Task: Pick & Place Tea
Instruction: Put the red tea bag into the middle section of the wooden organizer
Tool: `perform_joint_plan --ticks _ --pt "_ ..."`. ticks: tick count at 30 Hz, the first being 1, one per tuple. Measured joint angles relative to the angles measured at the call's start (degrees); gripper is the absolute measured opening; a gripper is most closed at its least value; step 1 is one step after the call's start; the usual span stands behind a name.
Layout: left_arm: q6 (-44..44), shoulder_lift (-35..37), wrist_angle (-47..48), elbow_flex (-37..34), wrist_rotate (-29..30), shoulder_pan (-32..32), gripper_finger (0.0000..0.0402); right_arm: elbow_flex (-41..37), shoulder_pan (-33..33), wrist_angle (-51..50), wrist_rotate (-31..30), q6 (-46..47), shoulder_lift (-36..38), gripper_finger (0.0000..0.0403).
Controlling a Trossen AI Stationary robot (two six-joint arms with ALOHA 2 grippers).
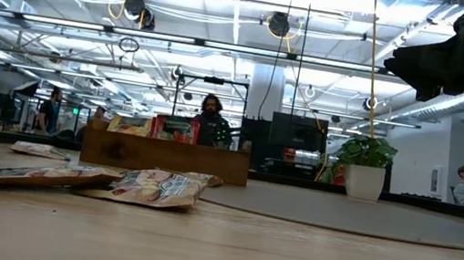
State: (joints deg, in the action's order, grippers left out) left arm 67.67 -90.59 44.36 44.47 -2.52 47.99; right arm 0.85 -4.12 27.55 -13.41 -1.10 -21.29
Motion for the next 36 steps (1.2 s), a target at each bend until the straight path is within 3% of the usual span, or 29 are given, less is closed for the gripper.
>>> perform_joint_plan --ticks 3,6,13,18,24,29,31,36 --pt "-0.9 0.0 -0.4 -0.1 0.5 0.0 0.0232 0.0 0.0 0.0 0.0 0.0 0.0 0.0155" --pt "-2.9 0.0 -1.8 -0.1 0.6 0.0 0.0195 0.0 0.0 0.0 0.0 0.0 0.0 0.0155" --pt "-3.9 -0.1 -4.0 -0.2 1.7 0.0 0.0023 0.0 0.0 0.0 0.0 0.0 0.0 0.0155" --pt "-4.7 -0.5 -3.7 1.7 4.6 -0.6 0.0013 0.0 0.0 0.0 0.0 0.0 0.0 0.0155" --pt "-23.2 -0.4 9.5 13.1 19.8 -8.3 0.0011 0.0 0.0 0.0 0.0 0.0 0.0 0.0155" --pt "-47.0 -0.4 6.3 16.7 39.9 -18.4 0.0011 0.0 0.0 0.0 0.0 0.0 0.0 0.0155" --pt "-55.6 -0.3 1.8 15.8 42.2 -23.2 0.0011 0.0 0.0 0.0 0.0 0.0 0.0 0.0155" --pt "-71.2 -0.4 -13.2 11.5 41.5 -33.1 0.0012 0.0 0.0 0.0 0.0 0.0 0.0 0.0155"
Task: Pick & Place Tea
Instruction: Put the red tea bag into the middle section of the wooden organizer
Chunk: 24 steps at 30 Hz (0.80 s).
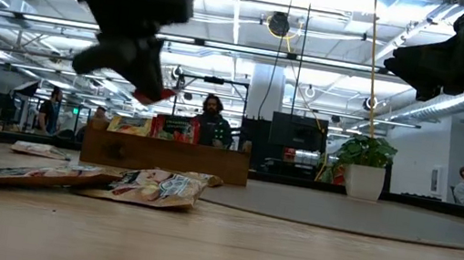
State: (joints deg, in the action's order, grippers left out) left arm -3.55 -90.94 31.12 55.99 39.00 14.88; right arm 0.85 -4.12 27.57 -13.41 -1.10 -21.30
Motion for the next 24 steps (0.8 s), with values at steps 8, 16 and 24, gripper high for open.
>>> perform_joint_plan --ticks 8,16,24 --pt "-11.1 0.0 -15.5 -5.9 -4.1 -8.8 0.0010 0.0 0.0 0.0 0.0 0.0 0.0 0.0155" --pt "-17.8 0.0 -27.6 -10.9 -6.9 -12.7 0.0026 0.0 0.0 0.0 0.0 0.0 0.0 0.0155" --pt "-17.1 0.0 -28.3 -12.9 -8.0 -13.8 0.0038 0.0 0.0 0.0 0.0 0.0 0.0 0.0155"
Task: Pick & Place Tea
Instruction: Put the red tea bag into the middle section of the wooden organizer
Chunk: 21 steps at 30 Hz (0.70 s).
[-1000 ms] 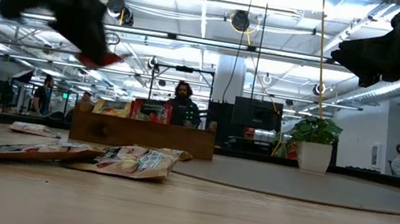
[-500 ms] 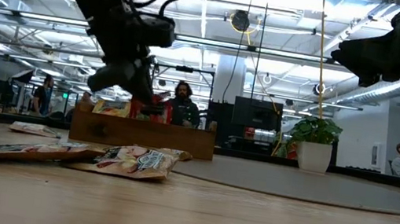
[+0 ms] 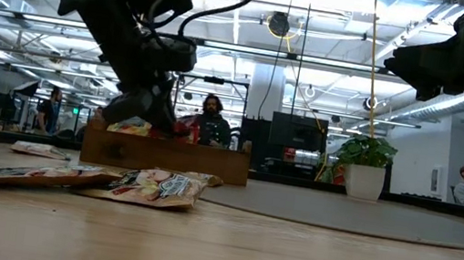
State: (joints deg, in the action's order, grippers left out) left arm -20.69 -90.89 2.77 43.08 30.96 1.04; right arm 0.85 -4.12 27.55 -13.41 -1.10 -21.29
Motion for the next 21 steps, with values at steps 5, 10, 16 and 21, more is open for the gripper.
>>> perform_joint_plan --ticks 5,10,16,21 --pt "0.0 0.0 -3.8 -2.1 0.8 0.0 0.0052 0.0 0.0 0.0 0.0 0.0 0.0 0.0155" --pt "1.2 0.0 -7.9 -3.3 1.1 0.0 0.0107 0.0 0.0 0.0 0.0 0.0 0.0 0.0155" --pt "1.2 0.0 -12.0 -3.4 1.2 -0.1 0.0186 0.0 0.0 0.0 0.0 0.0 0.0 0.0155" --pt "0.4 0.0 -12.9 -3.4 2.7 -0.9 0.0231 0.0 0.0 0.0 0.0 0.0 0.0 0.0155"
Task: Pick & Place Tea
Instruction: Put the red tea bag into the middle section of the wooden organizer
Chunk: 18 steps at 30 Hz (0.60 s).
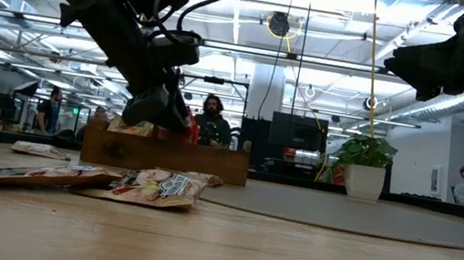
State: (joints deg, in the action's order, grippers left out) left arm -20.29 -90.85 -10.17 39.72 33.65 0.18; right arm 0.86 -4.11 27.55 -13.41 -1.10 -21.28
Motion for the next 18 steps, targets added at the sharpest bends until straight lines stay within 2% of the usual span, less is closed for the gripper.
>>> perform_joint_plan --ticks 8,14,18 --pt "2.1 0.0 0.0 0.0 -0.2 -3.3 0.0257 0.0 0.0 0.0 0.0 0.0 0.0 0.0155" --pt "6.0 0.0 0.0 0.0 -5.6 -4.7 0.0257 0.0 0.0 0.0 0.0 0.0 0.0 0.0155" --pt "5.6 0.0 0.0 0.0 -6.3 -4.0 0.0257 0.0 0.0 0.0 0.0 0.0 0.0 0.0155"
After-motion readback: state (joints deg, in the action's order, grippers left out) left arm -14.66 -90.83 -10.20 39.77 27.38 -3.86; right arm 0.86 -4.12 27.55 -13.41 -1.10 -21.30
